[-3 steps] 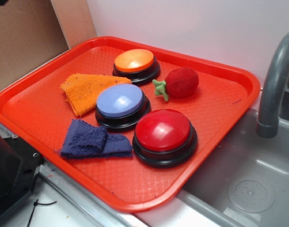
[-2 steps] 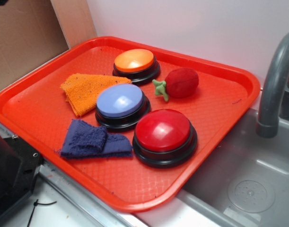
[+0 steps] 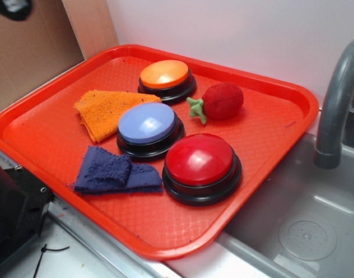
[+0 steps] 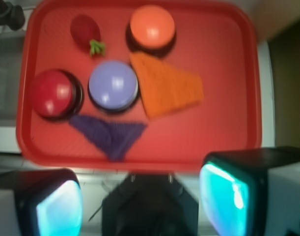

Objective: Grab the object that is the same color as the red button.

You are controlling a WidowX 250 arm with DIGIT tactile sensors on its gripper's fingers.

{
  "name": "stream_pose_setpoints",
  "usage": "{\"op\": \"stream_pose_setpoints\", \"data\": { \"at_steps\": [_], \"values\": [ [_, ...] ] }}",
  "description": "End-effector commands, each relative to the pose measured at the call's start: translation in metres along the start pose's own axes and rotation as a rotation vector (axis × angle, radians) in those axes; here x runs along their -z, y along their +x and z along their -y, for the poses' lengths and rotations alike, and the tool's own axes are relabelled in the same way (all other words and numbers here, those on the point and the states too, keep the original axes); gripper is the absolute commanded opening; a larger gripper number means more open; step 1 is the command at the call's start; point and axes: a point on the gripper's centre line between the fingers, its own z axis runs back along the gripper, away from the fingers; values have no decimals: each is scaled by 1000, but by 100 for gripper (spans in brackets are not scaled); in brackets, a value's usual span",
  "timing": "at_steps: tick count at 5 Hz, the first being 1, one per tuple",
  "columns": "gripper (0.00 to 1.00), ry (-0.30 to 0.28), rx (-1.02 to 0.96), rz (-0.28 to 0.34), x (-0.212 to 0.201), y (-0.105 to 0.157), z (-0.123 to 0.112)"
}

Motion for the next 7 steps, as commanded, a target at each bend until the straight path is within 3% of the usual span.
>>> {"op": "stream_pose_setpoints", "data": {
  "at_steps": [1,2,3,4,5,7],
  "values": [
    [100,-86,210,121,33,63,3],
    [100,-84,224,125,69,99,13],
    [100,-73,279,177,94,122,32],
    [100,-108,334,178,117,135,48],
    [100,-129,394,145,148,145,65],
    [100,-86,393,89,181,152,68]
  ]
}}
